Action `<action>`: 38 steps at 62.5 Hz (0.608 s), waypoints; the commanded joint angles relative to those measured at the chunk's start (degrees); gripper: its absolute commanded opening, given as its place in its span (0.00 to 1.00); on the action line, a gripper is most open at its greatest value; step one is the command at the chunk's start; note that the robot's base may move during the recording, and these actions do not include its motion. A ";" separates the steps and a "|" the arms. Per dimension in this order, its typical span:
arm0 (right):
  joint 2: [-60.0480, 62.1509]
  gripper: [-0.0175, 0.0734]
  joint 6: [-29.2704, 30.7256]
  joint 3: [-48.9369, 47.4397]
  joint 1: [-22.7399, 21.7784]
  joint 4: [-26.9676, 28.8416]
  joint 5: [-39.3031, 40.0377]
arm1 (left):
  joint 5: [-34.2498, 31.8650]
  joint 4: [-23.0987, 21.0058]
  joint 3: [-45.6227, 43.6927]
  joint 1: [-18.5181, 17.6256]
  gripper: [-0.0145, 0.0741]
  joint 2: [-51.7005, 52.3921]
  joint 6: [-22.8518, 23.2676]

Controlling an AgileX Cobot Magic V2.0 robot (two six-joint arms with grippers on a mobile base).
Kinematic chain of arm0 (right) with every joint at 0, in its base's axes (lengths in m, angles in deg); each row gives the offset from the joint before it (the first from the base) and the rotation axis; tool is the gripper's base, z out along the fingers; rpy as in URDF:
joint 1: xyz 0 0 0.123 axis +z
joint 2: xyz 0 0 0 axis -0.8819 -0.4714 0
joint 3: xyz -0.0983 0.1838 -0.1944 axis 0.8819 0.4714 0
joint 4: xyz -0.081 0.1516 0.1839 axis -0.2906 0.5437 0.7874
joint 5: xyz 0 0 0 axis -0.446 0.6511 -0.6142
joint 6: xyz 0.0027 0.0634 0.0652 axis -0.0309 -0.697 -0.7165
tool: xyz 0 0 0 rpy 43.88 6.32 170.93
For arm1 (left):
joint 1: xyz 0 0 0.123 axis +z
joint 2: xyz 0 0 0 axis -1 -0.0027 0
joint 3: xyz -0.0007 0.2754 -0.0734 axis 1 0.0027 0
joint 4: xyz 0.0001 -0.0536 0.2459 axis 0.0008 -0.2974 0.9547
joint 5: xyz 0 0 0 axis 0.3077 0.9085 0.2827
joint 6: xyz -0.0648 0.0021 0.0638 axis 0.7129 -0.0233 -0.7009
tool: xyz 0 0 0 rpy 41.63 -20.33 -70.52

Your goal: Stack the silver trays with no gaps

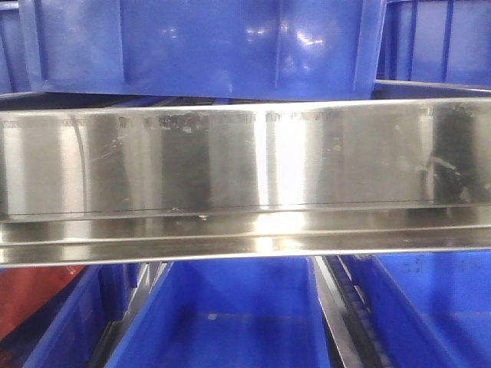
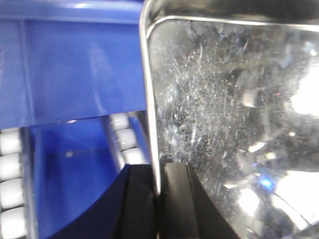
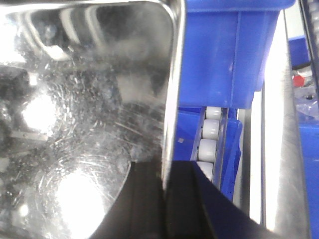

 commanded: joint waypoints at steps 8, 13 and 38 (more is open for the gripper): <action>1.60 0.12 0.70 -0.27 0.09 -1.24 0.58 | -1.83 0.42 -0.56 -2.28 0.14 2.13 -0.19; 1.46 0.12 0.70 -0.27 0.09 -0.74 0.58 | -1.92 0.99 -0.56 -2.28 0.14 1.84 -0.19; 1.46 0.12 0.86 -0.27 0.09 2.93 1.99 | -5.87 1.73 -0.56 -2.28 0.14 1.76 -0.19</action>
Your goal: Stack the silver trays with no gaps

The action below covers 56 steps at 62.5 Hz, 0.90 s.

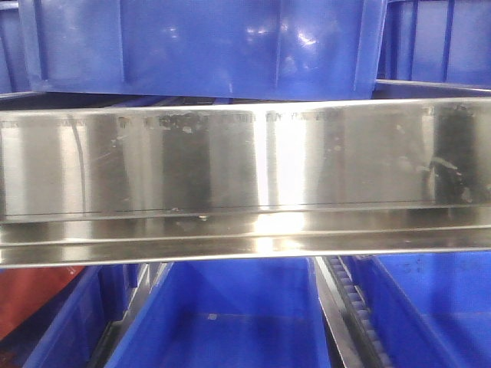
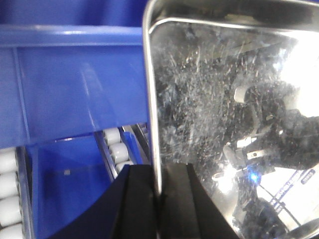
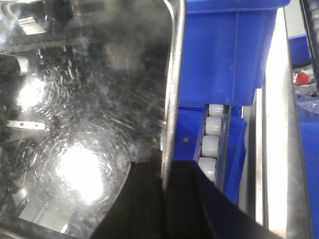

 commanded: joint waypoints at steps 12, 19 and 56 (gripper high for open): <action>0.37 0.12 2.81 -0.27 -0.05 0.87 8.43 | -8.75 -0.12 -0.56 -0.63 0.14 0.72 -0.51; 0.37 0.12 2.81 -0.27 -0.05 0.87 10.70 | -11.51 0.14 -0.56 -0.63 0.14 0.72 -0.51; 0.37 0.12 2.94 -0.27 -0.05 0.87 15.73 | -13.27 1.22 -0.56 -0.63 0.14 0.72 -0.51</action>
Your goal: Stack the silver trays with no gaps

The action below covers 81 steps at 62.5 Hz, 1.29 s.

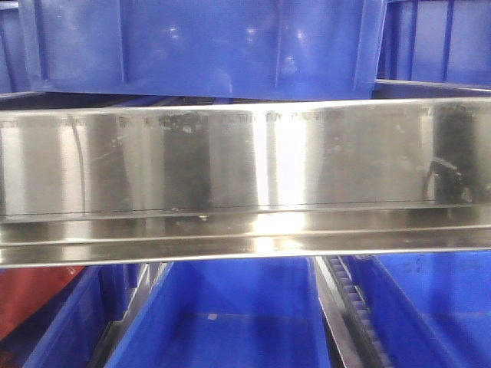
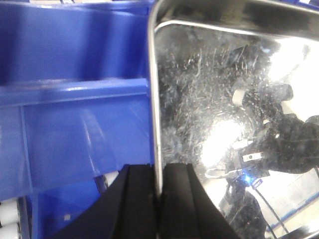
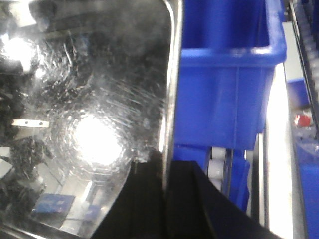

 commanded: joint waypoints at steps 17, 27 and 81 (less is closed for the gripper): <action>0.37 0.12 1.45 -0.27 0.25 1.35 10.14 | -8.62 -1.47 -0.56 -0.73 0.14 0.72 -0.15; 0.37 0.12 1.45 -0.27 0.25 1.35 13.65 | -10.36 -1.47 -0.56 -0.73 0.14 0.72 -0.15; 0.37 0.12 1.45 -0.27 0.25 1.35 19.88 | -16.46 -0.66 -0.56 -0.73 0.14 0.72 -0.39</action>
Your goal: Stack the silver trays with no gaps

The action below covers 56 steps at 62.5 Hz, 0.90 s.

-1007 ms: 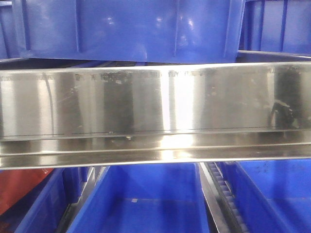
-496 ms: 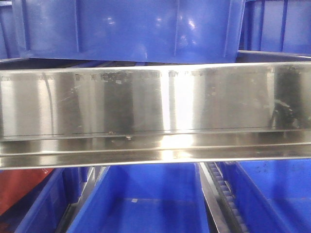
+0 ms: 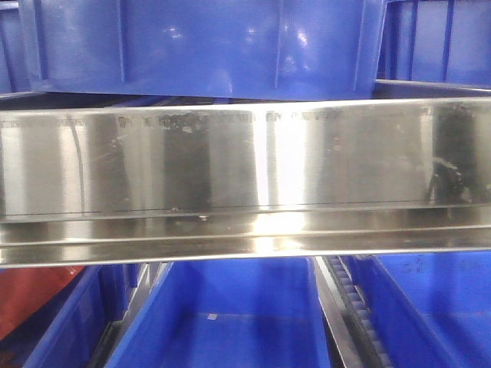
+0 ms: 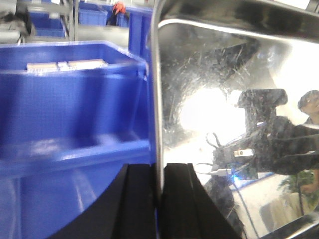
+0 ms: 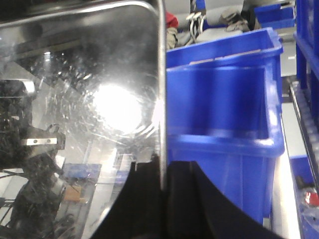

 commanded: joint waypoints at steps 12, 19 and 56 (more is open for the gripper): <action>0.28 0.12 0.17 -0.57 1.07 2.60 5.61 | -5.86 -2.18 -0.42 -1.20 0.14 0.23 -0.01; 0.28 0.12 0.17 -0.57 1.07 2.60 5.61 | -5.86 -2.18 -0.42 -1.20 0.14 0.23 -0.01; 0.28 0.12 0.17 -0.57 1.07 2.60 5.61 | -5.86 -2.18 -0.42 -1.20 0.14 0.23 -0.01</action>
